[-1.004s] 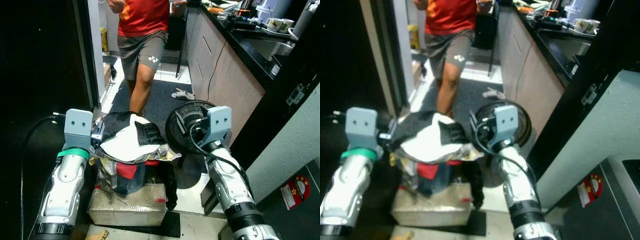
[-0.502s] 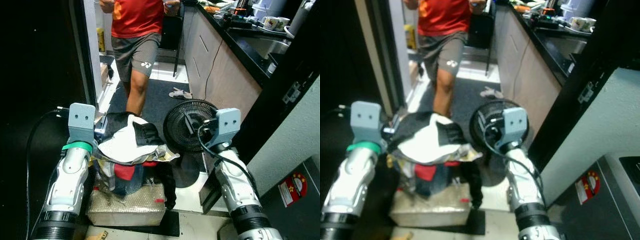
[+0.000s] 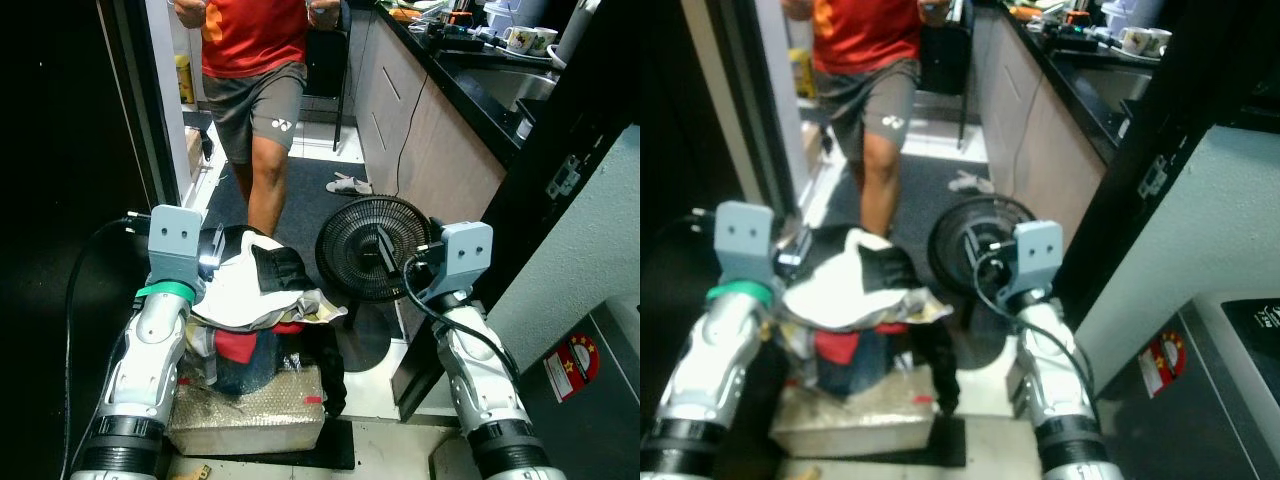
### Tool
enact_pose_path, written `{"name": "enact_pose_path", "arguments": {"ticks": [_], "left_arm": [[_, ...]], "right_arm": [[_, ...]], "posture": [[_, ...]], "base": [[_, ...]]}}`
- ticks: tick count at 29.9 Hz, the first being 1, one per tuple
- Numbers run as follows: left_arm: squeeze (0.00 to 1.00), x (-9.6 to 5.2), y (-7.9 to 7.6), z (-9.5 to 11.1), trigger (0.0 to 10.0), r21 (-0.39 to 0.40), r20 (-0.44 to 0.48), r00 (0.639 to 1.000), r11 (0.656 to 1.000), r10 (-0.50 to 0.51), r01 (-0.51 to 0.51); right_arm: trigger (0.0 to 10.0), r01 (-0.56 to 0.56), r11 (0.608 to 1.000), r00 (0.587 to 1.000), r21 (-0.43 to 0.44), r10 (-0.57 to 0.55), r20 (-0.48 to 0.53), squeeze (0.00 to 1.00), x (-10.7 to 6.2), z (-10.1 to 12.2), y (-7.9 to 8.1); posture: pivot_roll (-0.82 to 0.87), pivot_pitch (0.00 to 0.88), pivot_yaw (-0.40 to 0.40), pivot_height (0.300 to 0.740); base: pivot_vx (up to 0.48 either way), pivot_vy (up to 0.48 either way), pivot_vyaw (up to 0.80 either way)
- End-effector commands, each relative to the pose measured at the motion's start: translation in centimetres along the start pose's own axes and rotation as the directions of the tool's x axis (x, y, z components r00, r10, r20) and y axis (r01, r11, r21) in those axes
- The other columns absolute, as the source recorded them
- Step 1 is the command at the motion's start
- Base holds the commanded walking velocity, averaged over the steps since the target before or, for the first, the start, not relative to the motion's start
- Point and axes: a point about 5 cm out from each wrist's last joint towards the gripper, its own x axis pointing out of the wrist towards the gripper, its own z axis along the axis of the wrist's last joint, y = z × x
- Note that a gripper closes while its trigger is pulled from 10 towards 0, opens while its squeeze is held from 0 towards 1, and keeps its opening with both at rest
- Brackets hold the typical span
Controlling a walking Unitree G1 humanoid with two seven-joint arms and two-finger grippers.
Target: Clothes washing
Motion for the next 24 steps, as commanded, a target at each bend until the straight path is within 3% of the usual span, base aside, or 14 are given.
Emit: {"name": "enact_pose_path", "arguments": {"ticks": [1, 9, 15, 24], "left_arm": [[0.00, -0.4, 0.3, -0.5, 10.0, 0.008, -0.027, 1.000, 1.000, 0.010, -0.009], [0.00, -1.1, 1.0, -0.8, 10.0, 0.014, -0.039, 0.999, 1.000, 0.022, -0.021], [0.00, -0.4, 0.0, -0.7, 10.0, 0.007, -0.037, 0.999, 1.000, -0.014, 0.014], [0.00, -1.0, 0.2, -1.2, 10.0, 0.007, -0.050, 0.999, 1.000, -0.008, 0.008]], "right_arm": [[10.0, -0.011, 1.000, 1.000, 0.014, 0.011, -0.014, 0.00, 0.1, -0.3, 0.2], [10.0, -0.031, 0.999, 0.999, 0.027, 0.032, -0.016, 0.00, 0.1, -0.4, 1.1], [10.0, -0.019, 1.000, 1.000, 0.015, 0.019, -0.022, 0.00, -0.4, -0.6, 0.6], [10.0, -0.035, 0.999, 0.999, 0.015, 0.035, -0.015, 0.00, -0.2, -0.4, 0.8]], "posture": [[0.08, 0.005, -0.052, 0.740], [0.10, 0.013, -0.050, 0.740], [0.09, 0.005, -0.048, 0.740], [0.08, 0.000, -0.052, 0.740]], "base": [[0.000, 0.000, 0.00], [0.000, 0.000, 0.00], [0.000, 0.000, 0.00], [0.000, 0.000, 0.00]]}}
